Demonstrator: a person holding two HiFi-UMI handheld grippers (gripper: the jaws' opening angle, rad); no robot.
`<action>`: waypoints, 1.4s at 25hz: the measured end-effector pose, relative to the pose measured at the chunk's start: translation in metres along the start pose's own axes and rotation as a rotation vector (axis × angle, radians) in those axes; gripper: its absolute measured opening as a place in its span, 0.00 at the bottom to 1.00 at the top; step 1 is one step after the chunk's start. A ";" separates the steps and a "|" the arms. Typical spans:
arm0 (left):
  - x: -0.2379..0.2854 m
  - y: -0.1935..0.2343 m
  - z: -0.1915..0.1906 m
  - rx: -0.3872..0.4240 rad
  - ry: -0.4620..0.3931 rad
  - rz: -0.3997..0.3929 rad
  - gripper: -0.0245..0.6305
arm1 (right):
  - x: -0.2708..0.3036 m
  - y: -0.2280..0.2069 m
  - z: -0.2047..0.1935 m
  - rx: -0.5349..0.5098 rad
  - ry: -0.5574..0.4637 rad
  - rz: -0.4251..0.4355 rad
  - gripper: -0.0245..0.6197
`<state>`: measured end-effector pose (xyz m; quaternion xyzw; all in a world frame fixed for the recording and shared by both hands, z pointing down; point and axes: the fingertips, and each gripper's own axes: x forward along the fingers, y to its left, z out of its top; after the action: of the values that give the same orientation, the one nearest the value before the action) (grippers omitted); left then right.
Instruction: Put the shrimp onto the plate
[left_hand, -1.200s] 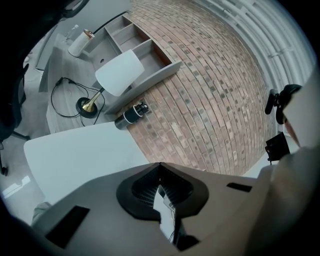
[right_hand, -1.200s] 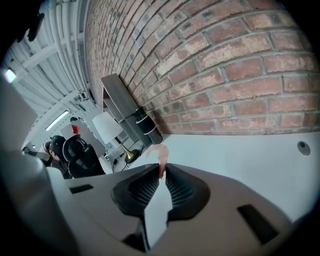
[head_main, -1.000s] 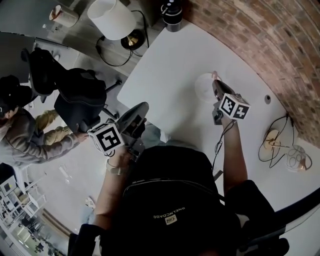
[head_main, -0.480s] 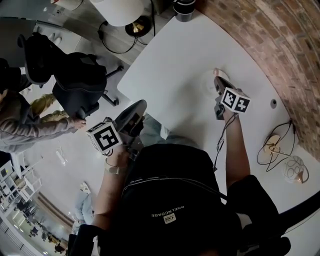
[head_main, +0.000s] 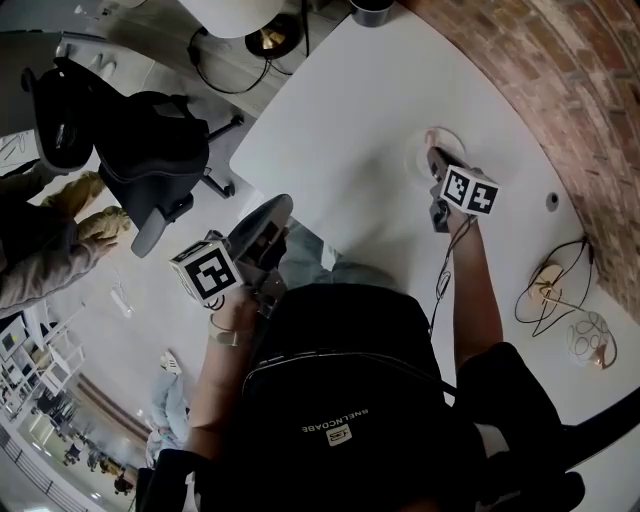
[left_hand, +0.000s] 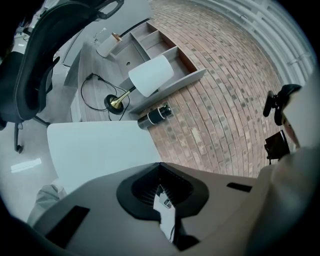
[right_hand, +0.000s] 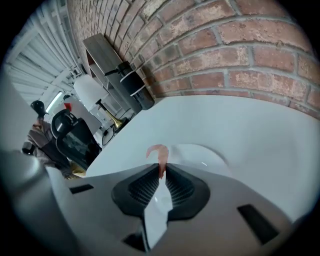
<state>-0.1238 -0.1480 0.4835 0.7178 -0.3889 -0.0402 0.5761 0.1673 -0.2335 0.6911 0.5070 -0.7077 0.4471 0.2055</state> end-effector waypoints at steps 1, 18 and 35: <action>0.000 0.001 0.000 -0.002 0.003 0.004 0.04 | 0.002 -0.001 -0.001 -0.008 0.009 -0.008 0.10; 0.007 0.005 0.002 -0.016 0.026 0.018 0.04 | 0.013 -0.010 -0.018 0.013 0.092 -0.041 0.10; 0.000 0.002 -0.003 -0.019 0.002 0.008 0.04 | 0.010 -0.010 -0.017 0.031 0.069 -0.029 0.10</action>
<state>-0.1235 -0.1458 0.4857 0.7108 -0.3907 -0.0408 0.5835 0.1701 -0.2256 0.7115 0.5045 -0.6858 0.4724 0.2283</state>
